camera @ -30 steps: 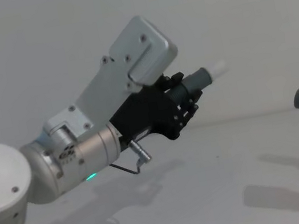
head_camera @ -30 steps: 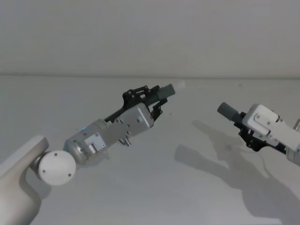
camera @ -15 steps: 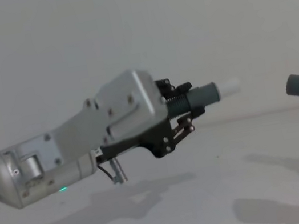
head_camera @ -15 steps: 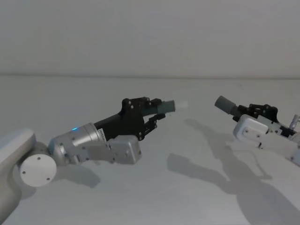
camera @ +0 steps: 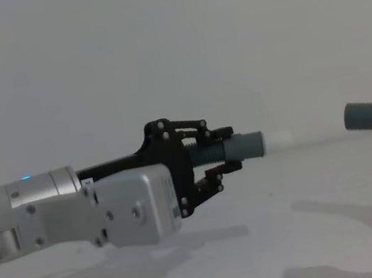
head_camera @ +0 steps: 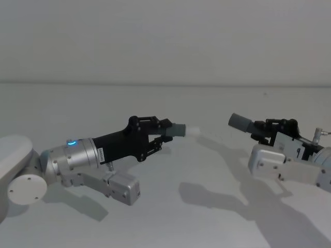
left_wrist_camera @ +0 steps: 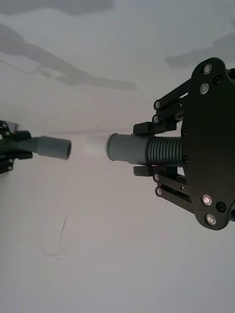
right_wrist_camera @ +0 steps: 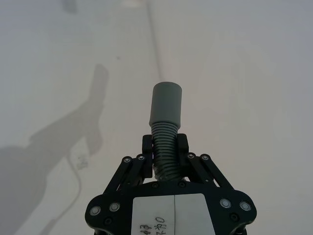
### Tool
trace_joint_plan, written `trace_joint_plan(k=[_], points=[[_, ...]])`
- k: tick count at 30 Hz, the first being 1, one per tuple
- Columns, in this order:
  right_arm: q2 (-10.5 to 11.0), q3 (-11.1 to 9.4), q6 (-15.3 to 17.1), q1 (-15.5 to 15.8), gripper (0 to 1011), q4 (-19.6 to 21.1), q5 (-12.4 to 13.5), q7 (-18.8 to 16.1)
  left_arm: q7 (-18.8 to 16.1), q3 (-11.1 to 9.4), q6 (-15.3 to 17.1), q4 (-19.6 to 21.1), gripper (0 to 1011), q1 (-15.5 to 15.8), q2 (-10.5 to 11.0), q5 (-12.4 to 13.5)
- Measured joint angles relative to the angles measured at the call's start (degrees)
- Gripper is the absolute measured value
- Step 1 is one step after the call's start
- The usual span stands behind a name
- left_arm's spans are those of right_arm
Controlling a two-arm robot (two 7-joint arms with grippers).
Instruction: Use both hands to pick up one end of the pipe from the table, align the ends, and insert them.
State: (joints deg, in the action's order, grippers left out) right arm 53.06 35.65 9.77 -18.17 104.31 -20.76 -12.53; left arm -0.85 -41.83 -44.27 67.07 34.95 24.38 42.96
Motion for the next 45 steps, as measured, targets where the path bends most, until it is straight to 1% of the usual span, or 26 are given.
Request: trace_joint_plan(k=[1, 2, 5, 6, 7, 8, 14, 19, 24, 31, 39, 45], points=[[0.11, 0.09, 0.03, -0.05, 279, 0.11, -0.28, -0.35, -0.68, -0.01, -0.06, -0.18, 368, 0.12, 0.08, 0.83], [0.33, 0.24, 0.06, -0.13, 278, 0.33, -0.54, -0.66, -2.30, -0.01, -0.17, -0.44, 368, 0.31, 0.17, 2.69], [0.99, 0.69, 0.23, -0.32, 279, 0.98, -1.57, -2.01, -4.33, 0.03, -0.19, -0.89, 368, 0.60, 0.25, 4.75], [1.34, 0.96, 0.32, -0.43, 279, 1.36, -1.97, -2.58, -5.96, 0.10, -0.19, -1.13, 368, 0.77, 0.26, 6.23], [1.46, 1.05, 0.36, -0.47, 278, 1.52, -2.16, -2.84, -6.60, 0.16, -0.18, -1.28, 368, 0.88, 0.26, 6.81], [1.59, 1.13, 0.40, -0.51, 278, 1.69, -2.40, -3.17, -7.98, 0.27, -0.13, -1.52, 368, 1.05, 0.24, 7.92], [2.34, 1.60, 0.52, -0.83, 279, 3.19, -3.90, -4.56, -12.83, 0.53, 0.03, -2.44, 368, 1.76, 0.09, 11.60], [2.65, 1.65, 0.59, -0.88, 279, 4.22, -5.08, -4.63, -15.01, 0.55, 0.01, -2.94, 368, 2.18, -0.01, 13.16], [2.76, 1.30, 0.83, -0.96, 278, 5.41, -6.51, -3.67, -16.82, 0.57, -0.08, -3.28, 368, 2.50, -0.07, 14.45], [2.57, 0.65, 1.04, -2.25, 278, 6.60, -8.08, -3.44, -18.20, 0.57, -0.24, -3.57, 368, 2.77, -0.11, 15.45], [1.74, 0.71, 0.21, -4.53, 278, 6.98, -9.37, -5.32, -19.05, 0.57, -0.35, -3.73, 368, 2.93, -0.15, 16.06], [0.74, 1.28, -0.48, -6.47, 279, 6.68, -9.75, -8.11, -19.44, 0.57, -0.39, -3.82, 368, 3.00, -0.17, 16.33]])
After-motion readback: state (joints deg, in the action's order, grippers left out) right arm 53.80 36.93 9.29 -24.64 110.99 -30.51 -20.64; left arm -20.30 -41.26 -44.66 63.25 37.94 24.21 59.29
